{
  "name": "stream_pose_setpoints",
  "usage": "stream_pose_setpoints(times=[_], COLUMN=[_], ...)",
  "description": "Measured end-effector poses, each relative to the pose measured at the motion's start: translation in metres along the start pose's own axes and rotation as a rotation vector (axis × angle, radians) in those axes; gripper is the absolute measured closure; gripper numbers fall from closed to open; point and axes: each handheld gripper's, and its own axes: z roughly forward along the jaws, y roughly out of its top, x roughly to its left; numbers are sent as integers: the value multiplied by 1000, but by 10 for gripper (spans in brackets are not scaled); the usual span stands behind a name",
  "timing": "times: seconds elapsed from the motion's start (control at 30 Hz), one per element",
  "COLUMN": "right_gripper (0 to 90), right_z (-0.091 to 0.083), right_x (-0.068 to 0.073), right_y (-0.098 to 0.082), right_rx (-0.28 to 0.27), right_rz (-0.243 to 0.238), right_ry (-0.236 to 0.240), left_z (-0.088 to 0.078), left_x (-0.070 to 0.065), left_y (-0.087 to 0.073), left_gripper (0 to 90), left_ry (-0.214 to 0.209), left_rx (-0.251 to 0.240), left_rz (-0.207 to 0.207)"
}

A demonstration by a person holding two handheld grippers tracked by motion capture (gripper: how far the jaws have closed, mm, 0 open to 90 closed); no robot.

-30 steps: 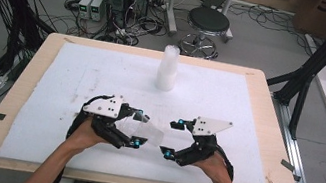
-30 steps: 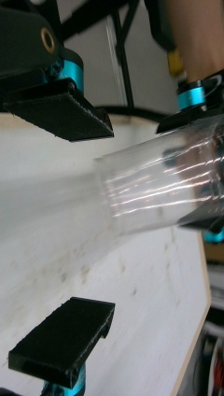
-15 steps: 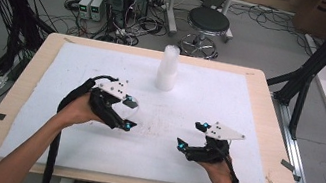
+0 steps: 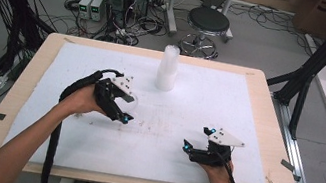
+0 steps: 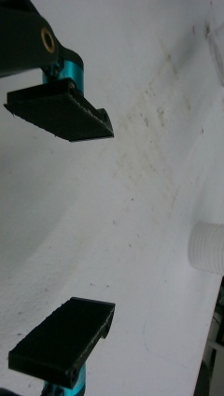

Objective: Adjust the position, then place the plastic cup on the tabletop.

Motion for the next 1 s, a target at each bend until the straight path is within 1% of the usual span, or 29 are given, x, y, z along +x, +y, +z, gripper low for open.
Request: stream_pose_setpoints(times=[0.03, 0.07, 0.1, 0.17, 0.2, 0.3, 0.4, 0.5, 0.57, 0.6, 0.63, 0.73, 0.9, 1.0], right_gripper=[139, 139, 139, 139, 139, 139, 139, 139, 139, 139, 139, 139, 140, 140], right_z=[1, 1, 2, 3, 3, 4, 3, 3, 3, 3, 3, 3, 4, 4], right_x=[0, 0, -1, -1, -1, -2, -2, -3, -3, -3, -3, -4, -3, -3], right_y=[-1, -2, -3, -5, -6, -9, -9, -10, -10, -10, -10, -10, -10, -10], right_rx=[-4, -5, -9, 0, -5, 4, -2, 0, 1, 1, 4, -2, 7, 11], right_rz=[-2, -5, -5, 2, 0, 4, 5, 9, 13, 12, 13, 9, 9, 9], right_ry=[-10, -13, -9, -13, -12, -9, -13, -9, -9, -9, -6, -9, -4, -5], left_z=[0, 0, -1, -2, -2, -2, -1, 0, 1, 0, 1, 3, 12, 20], left_x=[0, 0, 0, 0, -1, -1, -2, -2, -2, -1, -1, 0, 3, 4], left_y=[0, 1, 2, 3, 4, 7, 8, 9, 9, 9, 9, 9, 9, 8], left_gripper=[317, 317, 317, 317, 317, 317, 317, 317, 317, 317, 317, 317, 317, 318], left_ry=[8, 8, 14, 15, 19, 17, 18, 11, 18, 13, 21, 17, 25, 9], left_rx=[4, 16, 18, 26, 21, 24, 24, 36, 30, 34, 30, 43, 58, 61], left_rz=[3, 6, 8, 11, 13, 16, 18, 22, 21, 19, 17, 13, -1, -14])
